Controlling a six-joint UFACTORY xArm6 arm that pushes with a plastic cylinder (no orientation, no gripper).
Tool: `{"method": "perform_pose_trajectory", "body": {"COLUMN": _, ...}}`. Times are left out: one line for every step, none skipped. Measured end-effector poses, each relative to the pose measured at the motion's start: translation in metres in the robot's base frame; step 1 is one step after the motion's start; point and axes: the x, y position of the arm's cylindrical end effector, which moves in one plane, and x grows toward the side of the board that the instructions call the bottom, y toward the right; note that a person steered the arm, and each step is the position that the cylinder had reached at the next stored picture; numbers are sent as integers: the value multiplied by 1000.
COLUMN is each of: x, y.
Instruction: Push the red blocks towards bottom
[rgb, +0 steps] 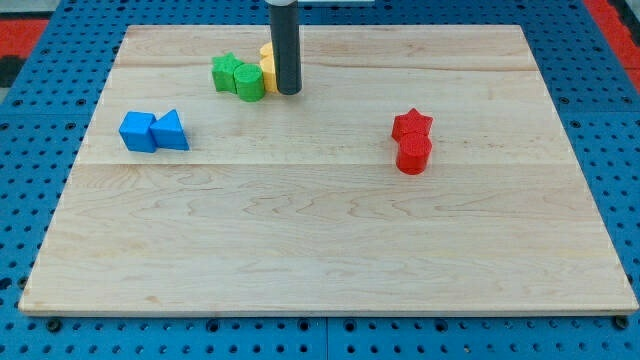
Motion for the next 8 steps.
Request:
{"method": "perform_pose_trajectory", "body": {"x": 3, "y": 23}}
{"method": "perform_pose_trajectory", "body": {"x": 3, "y": 25}}
{"method": "perform_pose_trajectory", "body": {"x": 9, "y": 33}}
{"method": "perform_pose_trajectory", "body": {"x": 5, "y": 101}}
{"method": "perform_pose_trajectory", "body": {"x": 17, "y": 160}}
{"method": "perform_pose_trajectory", "body": {"x": 53, "y": 162}}
{"method": "perform_pose_trajectory", "body": {"x": 83, "y": 148}}
{"method": "perform_pose_trajectory", "body": {"x": 98, "y": 136}}
